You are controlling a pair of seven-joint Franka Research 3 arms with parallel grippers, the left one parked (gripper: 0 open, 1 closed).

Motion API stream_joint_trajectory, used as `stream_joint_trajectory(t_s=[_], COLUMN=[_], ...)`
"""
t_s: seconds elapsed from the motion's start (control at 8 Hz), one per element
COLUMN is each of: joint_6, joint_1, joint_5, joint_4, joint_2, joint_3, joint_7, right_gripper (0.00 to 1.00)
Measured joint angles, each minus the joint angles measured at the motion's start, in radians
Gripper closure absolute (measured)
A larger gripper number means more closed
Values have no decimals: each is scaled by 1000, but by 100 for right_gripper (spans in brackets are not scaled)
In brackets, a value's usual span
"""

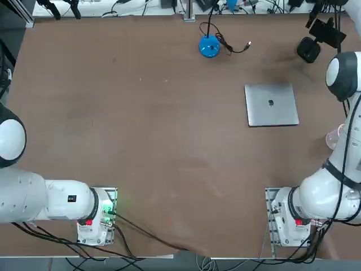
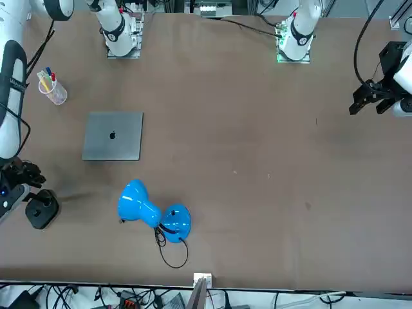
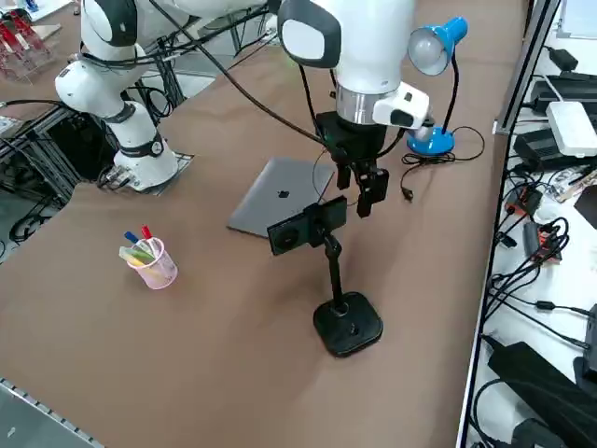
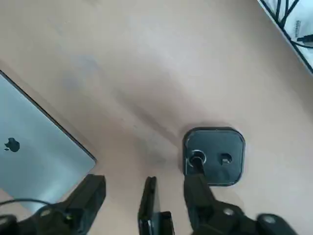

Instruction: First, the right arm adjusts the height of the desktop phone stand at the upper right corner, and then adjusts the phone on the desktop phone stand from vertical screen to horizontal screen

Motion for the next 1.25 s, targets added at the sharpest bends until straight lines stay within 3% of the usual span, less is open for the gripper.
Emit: stream_joint_trajectory(t_s=[0.25, 0.88, 1.25], joint_6=[0, -59, -221], joint_1=[-2, 53, 109], joint_5=[0, 9, 19], joint_4=[2, 4, -26], joint_2=[-33, -172, -289], joint_3=[-1, 12, 14], joint_7=[32, 409, 652], right_gripper=[0, 0, 0])
